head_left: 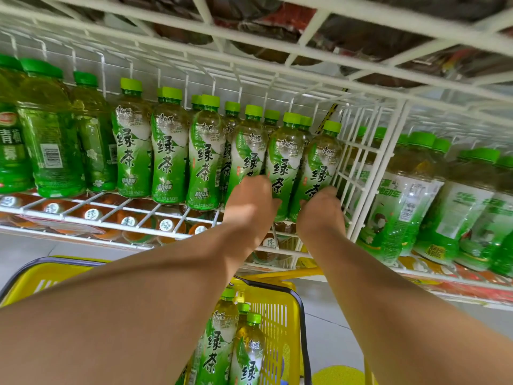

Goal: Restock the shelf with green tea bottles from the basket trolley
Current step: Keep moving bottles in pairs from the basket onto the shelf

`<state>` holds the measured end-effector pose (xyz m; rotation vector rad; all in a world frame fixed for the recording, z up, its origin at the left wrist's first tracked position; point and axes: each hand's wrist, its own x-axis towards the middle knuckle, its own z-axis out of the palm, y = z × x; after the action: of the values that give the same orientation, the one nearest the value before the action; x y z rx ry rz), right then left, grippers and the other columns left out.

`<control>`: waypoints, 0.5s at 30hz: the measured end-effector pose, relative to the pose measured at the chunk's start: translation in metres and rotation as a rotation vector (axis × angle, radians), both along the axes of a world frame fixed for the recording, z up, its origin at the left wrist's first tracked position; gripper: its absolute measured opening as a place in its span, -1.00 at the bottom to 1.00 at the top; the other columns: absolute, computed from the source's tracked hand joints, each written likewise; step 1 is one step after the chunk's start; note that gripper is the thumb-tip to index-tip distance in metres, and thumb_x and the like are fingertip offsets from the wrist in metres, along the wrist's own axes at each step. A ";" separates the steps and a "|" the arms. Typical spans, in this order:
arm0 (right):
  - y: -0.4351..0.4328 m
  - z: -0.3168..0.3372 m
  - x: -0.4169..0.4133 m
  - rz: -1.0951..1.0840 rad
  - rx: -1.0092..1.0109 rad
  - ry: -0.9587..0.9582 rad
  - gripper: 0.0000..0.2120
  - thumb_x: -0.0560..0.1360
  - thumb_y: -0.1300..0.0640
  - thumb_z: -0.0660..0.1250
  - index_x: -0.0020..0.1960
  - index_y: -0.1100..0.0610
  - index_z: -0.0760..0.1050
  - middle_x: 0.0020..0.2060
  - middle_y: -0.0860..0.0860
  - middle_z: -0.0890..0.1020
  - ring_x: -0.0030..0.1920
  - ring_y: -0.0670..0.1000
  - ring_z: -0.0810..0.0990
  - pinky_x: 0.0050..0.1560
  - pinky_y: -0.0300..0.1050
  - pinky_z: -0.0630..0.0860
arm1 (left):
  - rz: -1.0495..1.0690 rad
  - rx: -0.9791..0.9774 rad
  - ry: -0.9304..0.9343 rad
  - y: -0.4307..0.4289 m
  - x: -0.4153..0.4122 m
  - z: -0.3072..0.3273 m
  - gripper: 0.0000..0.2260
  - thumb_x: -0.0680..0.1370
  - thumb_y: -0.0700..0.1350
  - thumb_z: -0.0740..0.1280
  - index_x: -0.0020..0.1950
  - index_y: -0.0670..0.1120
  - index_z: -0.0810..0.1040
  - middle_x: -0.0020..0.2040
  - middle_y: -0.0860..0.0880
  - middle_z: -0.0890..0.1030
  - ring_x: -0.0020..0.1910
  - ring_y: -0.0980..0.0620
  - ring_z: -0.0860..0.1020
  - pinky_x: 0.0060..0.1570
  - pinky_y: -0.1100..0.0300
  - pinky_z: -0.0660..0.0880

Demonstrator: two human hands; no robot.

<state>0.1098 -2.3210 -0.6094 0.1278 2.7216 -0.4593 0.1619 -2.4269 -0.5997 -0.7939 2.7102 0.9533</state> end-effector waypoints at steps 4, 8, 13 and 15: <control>0.003 -0.001 0.000 0.019 -0.002 0.005 -0.71 0.63 0.17 0.26 0.28 0.27 0.35 0.16 0.21 0.57 0.13 0.22 0.59 -0.04 0.01 0.52 | -0.046 -0.013 -0.001 -0.002 0.000 0.001 -0.71 0.59 -0.04 0.40 -0.22 -0.06 0.35 -0.34 0.02 0.39 -0.26 -0.06 0.48 -0.25 0.16 0.38; 0.007 0.004 0.004 0.054 -0.039 -0.007 -0.74 0.61 0.12 0.29 0.20 0.27 0.39 0.08 0.20 0.58 0.04 0.22 0.61 -0.13 -0.04 0.47 | -0.110 -0.036 0.024 -0.004 0.010 0.000 -0.82 0.59 -0.07 0.38 -0.09 -0.06 0.40 -0.30 0.03 0.40 -0.22 -0.06 0.54 -0.30 0.17 0.38; 0.010 0.020 0.012 0.132 -0.031 -0.023 -0.70 0.59 0.12 0.34 0.20 0.24 0.35 0.00 0.15 0.54 0.08 0.18 0.57 -0.13 -0.07 0.41 | -0.286 -0.230 0.043 -0.014 0.024 0.009 -0.70 0.53 -0.01 0.43 0.20 -0.06 0.48 0.01 -0.05 0.60 0.02 -0.09 0.57 -0.14 0.05 0.56; 0.012 0.027 0.017 0.209 0.016 -0.018 -0.64 0.57 0.09 0.37 0.23 0.24 0.33 0.11 0.18 0.53 0.16 0.19 0.54 -0.05 -0.03 0.43 | -0.372 -0.318 0.010 -0.020 0.027 0.015 -0.55 0.49 0.03 0.46 0.34 -0.01 0.45 0.15 -0.07 0.58 0.18 -0.13 0.52 0.05 -0.04 0.58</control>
<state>0.1266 -2.3094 -0.5827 -0.1472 2.6837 -0.3742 0.1892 -2.4473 -0.5849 -0.3020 2.9100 0.4556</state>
